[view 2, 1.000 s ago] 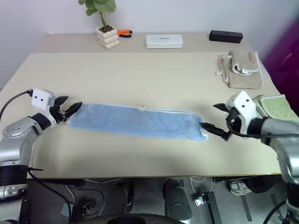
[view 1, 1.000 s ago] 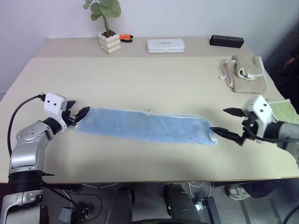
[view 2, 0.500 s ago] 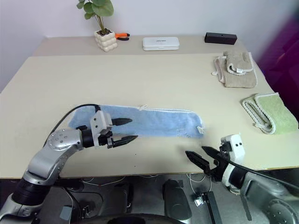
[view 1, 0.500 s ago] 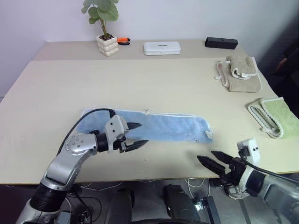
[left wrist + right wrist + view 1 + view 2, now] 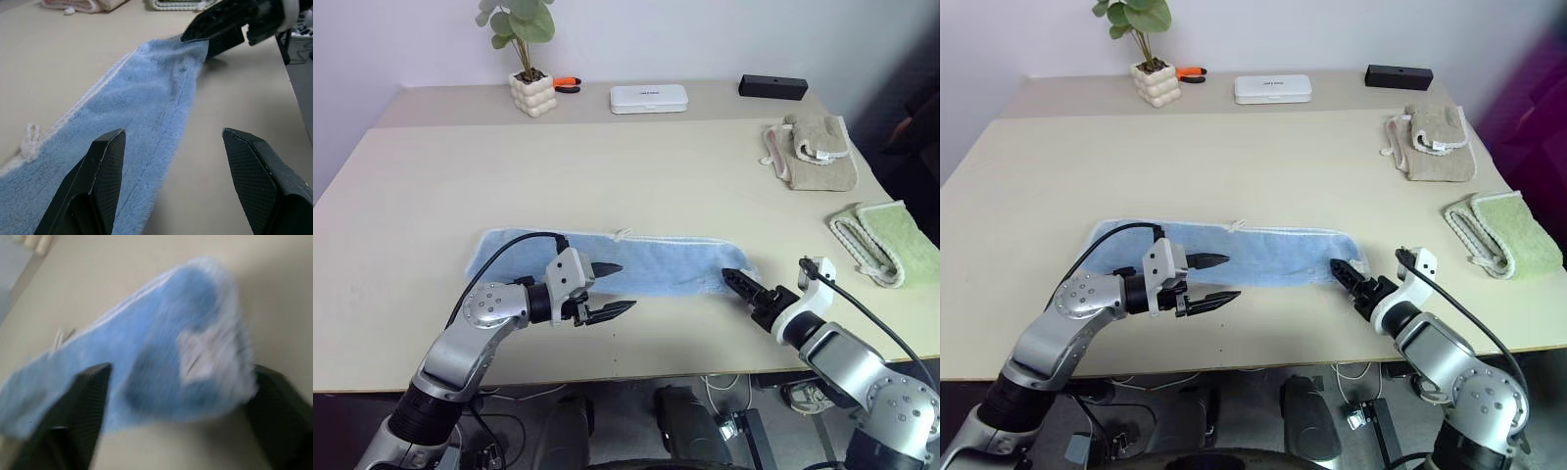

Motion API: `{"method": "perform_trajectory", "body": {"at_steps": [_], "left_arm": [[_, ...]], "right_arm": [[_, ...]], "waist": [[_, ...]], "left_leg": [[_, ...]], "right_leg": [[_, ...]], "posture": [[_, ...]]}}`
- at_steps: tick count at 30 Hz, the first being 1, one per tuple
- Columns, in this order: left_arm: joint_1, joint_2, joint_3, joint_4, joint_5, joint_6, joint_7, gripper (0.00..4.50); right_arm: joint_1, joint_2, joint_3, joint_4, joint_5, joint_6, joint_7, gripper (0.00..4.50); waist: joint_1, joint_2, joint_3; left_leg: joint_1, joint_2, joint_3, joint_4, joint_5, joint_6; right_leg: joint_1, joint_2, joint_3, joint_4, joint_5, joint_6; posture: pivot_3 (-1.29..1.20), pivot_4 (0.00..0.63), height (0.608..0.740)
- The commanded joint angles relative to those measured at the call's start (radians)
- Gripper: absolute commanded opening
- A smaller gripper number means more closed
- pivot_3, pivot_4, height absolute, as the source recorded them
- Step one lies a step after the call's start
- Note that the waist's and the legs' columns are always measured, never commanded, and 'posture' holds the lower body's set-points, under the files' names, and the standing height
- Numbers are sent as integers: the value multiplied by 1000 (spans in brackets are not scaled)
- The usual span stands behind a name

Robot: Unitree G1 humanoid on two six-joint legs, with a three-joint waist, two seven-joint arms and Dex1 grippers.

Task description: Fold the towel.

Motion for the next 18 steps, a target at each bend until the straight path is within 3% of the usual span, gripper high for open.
{"method": "perform_trajectory", "body": {"at_steps": [1, 5, 6, 13, 15, 18], "left_arm": [[3, -10, 4, -26, 10, -17, 19, 3225], [13, -11, 4, -31, 17, -18, 29, 3225], [15, -11, 4, -32, 19, -20, 32, 3225], [4, -23, 6, -5, 38, -34, 47, 3225], [-7, -32, 4, 9, 45, -36, 55, 3225], [-12, -40, 6, 16, 55, -39, 62, 3225]], "right_arm": [[-19, -10, 7, 38, 24, -40, -69, 2208], [-32, -57, 6, 42, 58, -62, -90, 225], [-37, -77, -2, 45, 68, -68, -90, 101], [-104, -287, -52, 120, 81, -107, -47, 101], [-130, -392, -18, 128, 25, -96, 33, 101], [-163, -583, 152, 57, -136, -107, 229, 101]], "waist": [[0, 0, 0], [0, 1, 0], [0, 1, 1], [2, 2, 1], [2, 3, 2], [-1, 4, 2]], "left_leg": [[0, 0, 0, 0, 0, 0], [-1, 0, 0, -2, 0, 0], [-2, 0, 0, -2, 0, 0], [-3, -1, 1, -2, 0, 0], [-2, -1, 1, -2, 0, 0], [-3, -1, 1, -2, 0, 0]], "right_leg": [[0, 0, 0, 0, 0, 0], [-1, 0, 0, -1, 0, 0], [-2, 0, 0, -1, 0, 1], [-2, 0, 1, -2, -1, 1], [-2, 0, 1, -3, -1, 1], [-2, 0, 1, -4, -1, 1]], "posture": [[0, 150, 734], [0, 150, 734], [0, 150, 734], [0, 150, 734], [0, 150, 734], [0, 150, 734]]}}
